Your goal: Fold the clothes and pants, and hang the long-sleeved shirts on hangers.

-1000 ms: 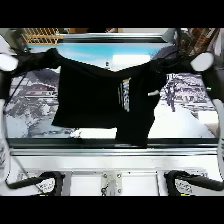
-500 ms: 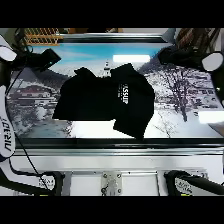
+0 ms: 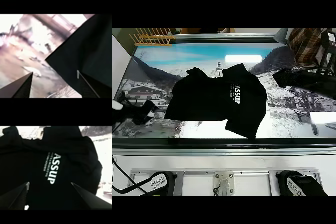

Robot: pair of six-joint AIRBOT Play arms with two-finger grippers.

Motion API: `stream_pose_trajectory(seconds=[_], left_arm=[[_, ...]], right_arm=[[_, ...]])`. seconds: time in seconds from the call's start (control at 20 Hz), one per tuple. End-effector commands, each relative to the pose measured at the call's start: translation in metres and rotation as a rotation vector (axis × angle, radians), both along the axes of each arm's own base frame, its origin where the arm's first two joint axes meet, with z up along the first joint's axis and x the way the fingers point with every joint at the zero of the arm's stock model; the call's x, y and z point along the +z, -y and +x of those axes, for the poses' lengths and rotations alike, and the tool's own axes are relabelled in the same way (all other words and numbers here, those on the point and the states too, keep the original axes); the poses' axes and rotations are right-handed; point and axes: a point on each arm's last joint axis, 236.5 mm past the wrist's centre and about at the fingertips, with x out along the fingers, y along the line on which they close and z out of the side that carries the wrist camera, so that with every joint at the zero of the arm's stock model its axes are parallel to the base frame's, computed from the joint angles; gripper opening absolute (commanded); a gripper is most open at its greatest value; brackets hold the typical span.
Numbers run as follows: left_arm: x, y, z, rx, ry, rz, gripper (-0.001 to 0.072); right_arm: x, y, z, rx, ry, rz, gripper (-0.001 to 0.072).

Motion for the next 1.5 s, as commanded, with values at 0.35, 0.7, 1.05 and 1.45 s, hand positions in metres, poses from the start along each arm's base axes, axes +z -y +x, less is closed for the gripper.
stream_pose_trajectory(seconds=[0.35,0.7,1.05,1.45], left_arm=[[-0.047,0.041,0.025,0.089,0.037,-0.129,0.0598],[-0.048,0.067,0.050,0.002,0.037,-0.132,0.0343],[0.004,0.048,0.059,-0.081,0.158,0.017,0.0007],[0.030,0.047,0.054,-0.153,0.200,0.077,0.0007]], right_arm=[[0.000,-0.011,-0.013,0.021,-0.013,0.063,0.0574],[0.000,-0.011,-0.013,0.021,-0.013,0.062,0.0574],[-0.047,0.037,-0.009,-0.144,-0.145,0.050,0.0576],[-0.281,0.095,-0.038,-0.347,-0.760,0.186,0.0669]])
